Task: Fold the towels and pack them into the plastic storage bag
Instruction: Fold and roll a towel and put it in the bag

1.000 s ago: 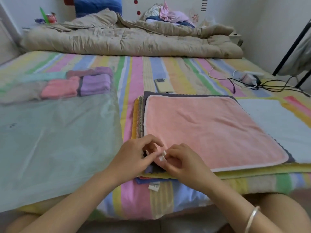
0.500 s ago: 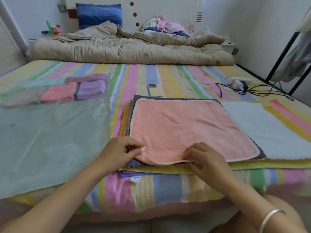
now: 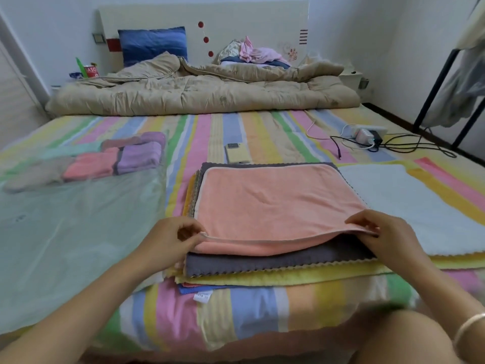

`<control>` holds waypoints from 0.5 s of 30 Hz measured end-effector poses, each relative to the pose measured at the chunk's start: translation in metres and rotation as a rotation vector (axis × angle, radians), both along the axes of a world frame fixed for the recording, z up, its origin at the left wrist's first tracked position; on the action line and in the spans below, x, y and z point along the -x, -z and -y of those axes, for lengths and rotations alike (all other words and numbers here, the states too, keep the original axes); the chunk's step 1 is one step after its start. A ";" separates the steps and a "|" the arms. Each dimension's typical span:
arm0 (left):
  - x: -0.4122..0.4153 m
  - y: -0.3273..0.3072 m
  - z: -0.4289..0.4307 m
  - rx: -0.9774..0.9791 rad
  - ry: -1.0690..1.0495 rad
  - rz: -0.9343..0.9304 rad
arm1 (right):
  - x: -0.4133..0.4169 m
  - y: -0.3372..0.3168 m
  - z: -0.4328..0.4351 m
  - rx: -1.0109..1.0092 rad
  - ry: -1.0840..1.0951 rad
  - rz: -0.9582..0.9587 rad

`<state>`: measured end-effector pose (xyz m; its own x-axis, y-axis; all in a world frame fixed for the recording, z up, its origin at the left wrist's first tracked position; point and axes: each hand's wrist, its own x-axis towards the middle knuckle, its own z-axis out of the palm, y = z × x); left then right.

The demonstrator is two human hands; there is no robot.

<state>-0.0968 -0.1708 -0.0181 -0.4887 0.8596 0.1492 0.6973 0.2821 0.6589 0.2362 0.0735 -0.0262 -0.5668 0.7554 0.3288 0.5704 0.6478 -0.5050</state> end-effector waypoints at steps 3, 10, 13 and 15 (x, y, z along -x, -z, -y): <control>0.016 -0.002 -0.014 -0.070 -0.094 0.202 | -0.003 0.002 -0.021 0.192 0.012 -0.194; 0.059 0.000 -0.071 -0.129 -0.260 0.739 | 0.031 -0.005 -0.073 0.439 0.114 -0.361; 0.076 0.004 -0.103 -0.098 -0.393 0.574 | 0.053 -0.002 -0.102 0.427 0.165 -0.332; 0.091 0.008 -0.122 -0.057 -0.458 0.455 | 0.068 0.000 -0.121 0.403 0.194 -0.292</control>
<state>-0.1875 -0.0491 -0.0263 -0.8295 0.5456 -0.1196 0.1624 0.4405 0.8829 0.1685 0.1945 -0.0265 -0.3329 0.9360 0.1140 0.4588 0.2664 -0.8477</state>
